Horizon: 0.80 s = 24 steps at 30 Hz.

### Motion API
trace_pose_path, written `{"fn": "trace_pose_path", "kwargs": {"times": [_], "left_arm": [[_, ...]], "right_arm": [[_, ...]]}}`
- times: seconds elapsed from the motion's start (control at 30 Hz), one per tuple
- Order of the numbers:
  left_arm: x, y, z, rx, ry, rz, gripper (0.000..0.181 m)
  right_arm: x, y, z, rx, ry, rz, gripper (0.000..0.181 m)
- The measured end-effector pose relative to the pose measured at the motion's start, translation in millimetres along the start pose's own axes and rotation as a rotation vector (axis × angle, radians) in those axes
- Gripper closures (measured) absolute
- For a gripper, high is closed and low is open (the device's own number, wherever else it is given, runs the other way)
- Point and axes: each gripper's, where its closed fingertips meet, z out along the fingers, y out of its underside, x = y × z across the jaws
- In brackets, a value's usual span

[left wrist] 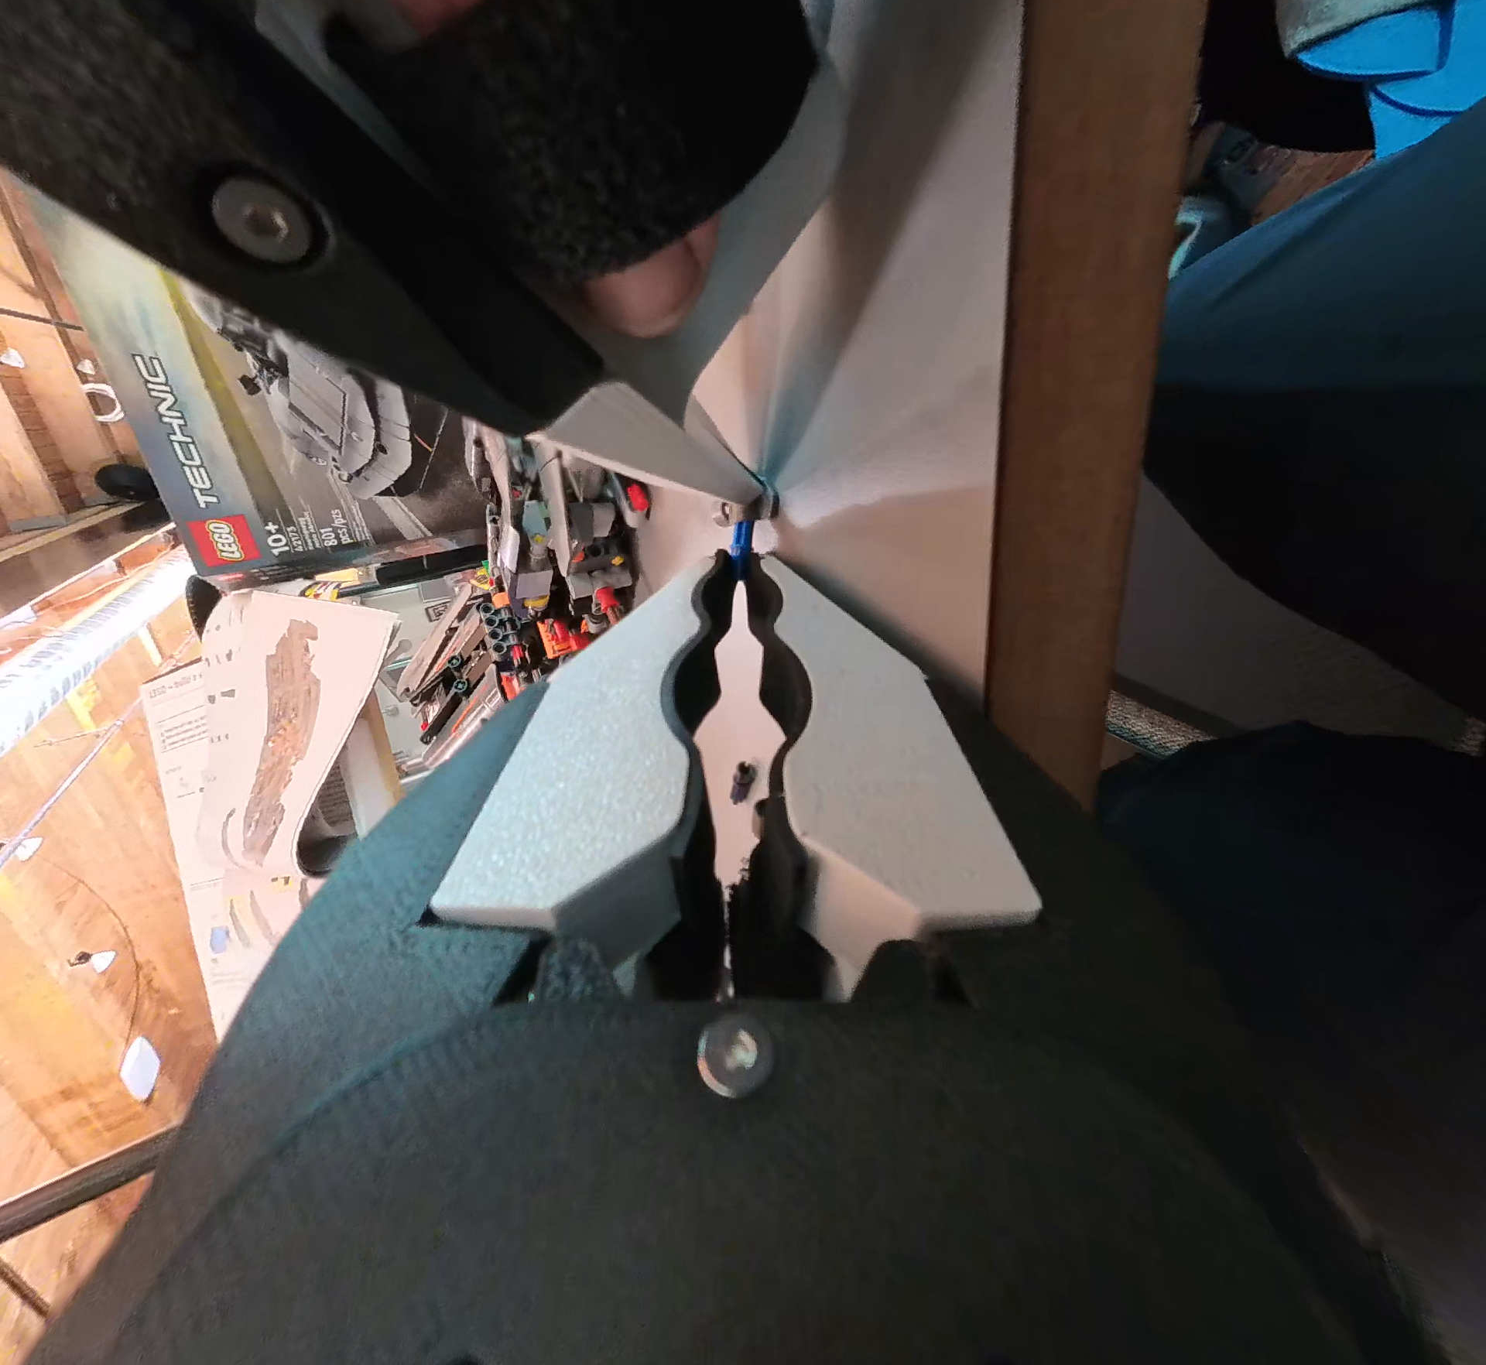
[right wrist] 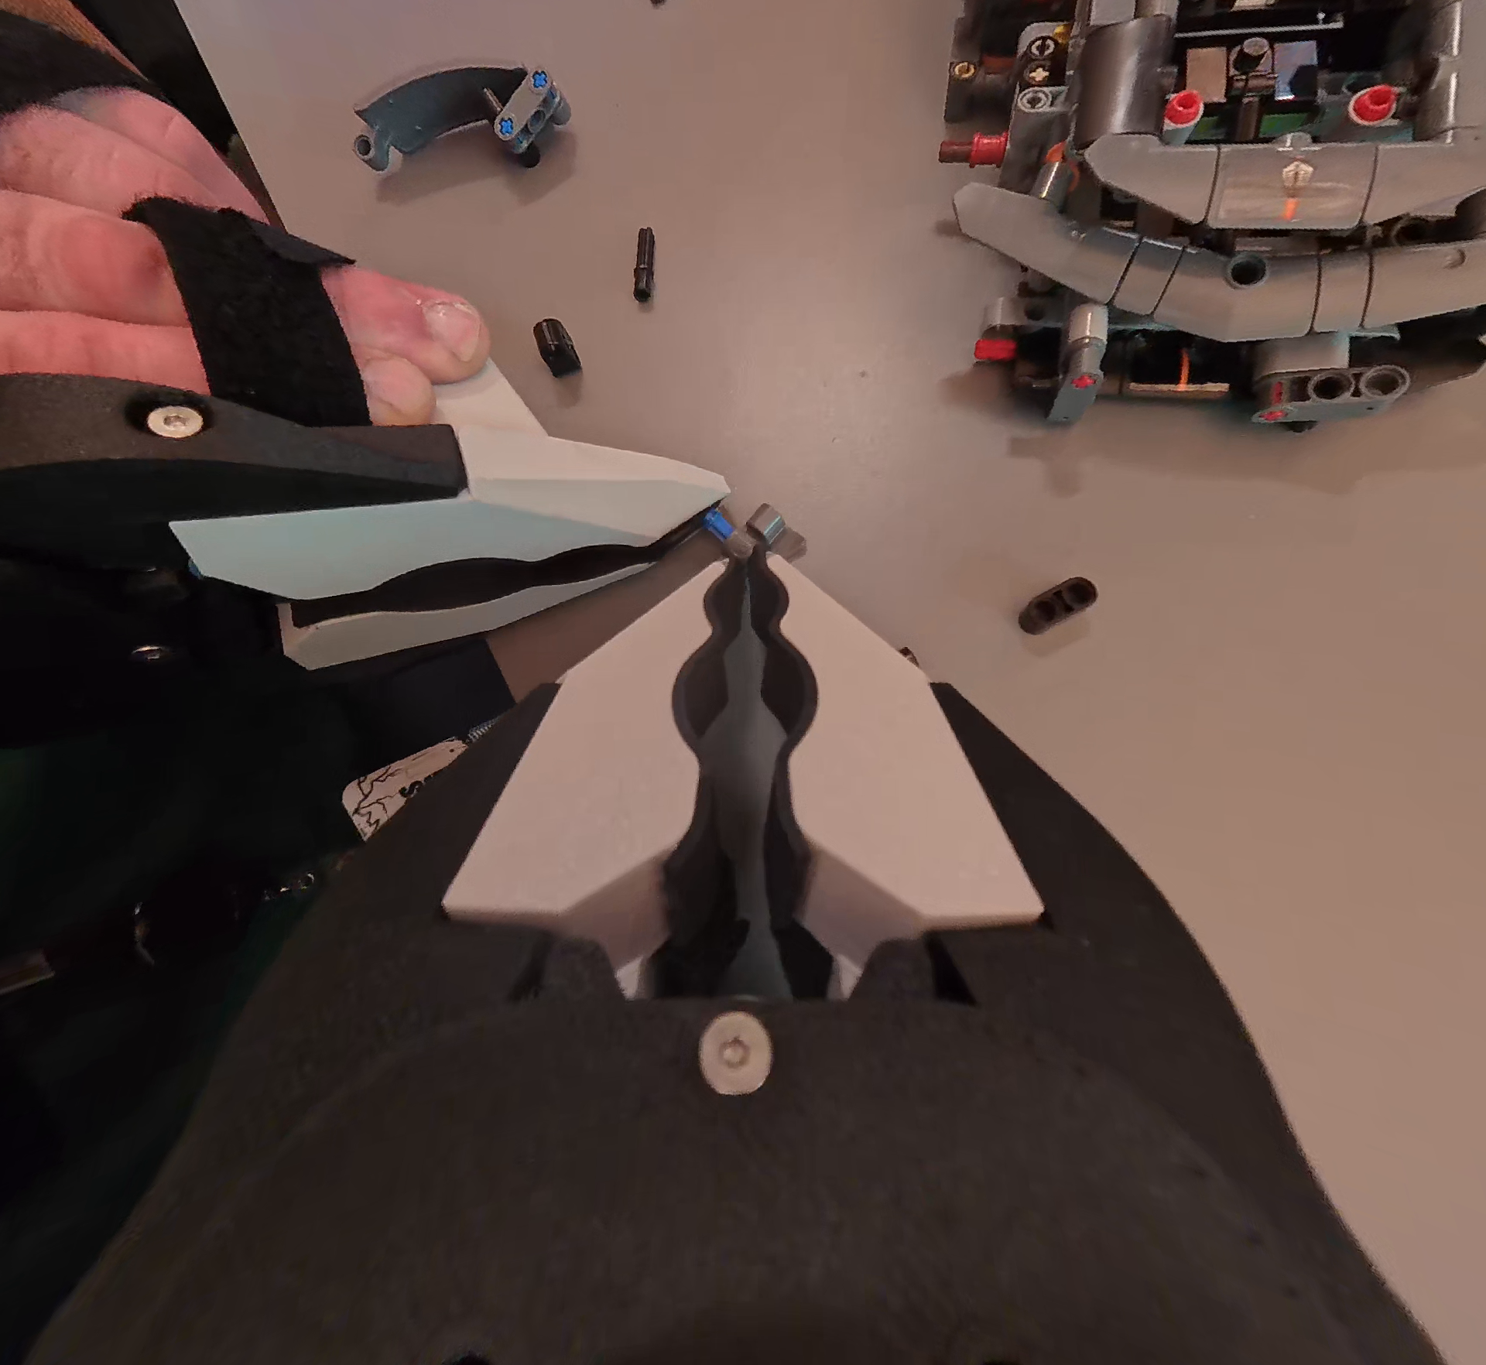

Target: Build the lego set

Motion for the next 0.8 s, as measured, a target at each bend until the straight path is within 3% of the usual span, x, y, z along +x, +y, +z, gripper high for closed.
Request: {"fn": "trace_pose_path", "kwargs": {"times": [0.2,0.57,0.8], "left_arm": [[0.0,0.3,-0.5,-0.035,-0.013,-0.027,0.181],[-0.6,0.4,0.8,0.032,0.027,-0.082,0.179],[-2.1,-1.6,2.0,0.092,0.008,-0.121,0.179]], "right_arm": [[-0.4,-0.2,0.4,0.004,0.013,-0.005,0.181],[-2.3,0.3,-2.0,0.002,-0.003,-0.052,0.175],[-1.2,4.3,-4.2,-0.015,-0.027,-0.052,0.181]]}}
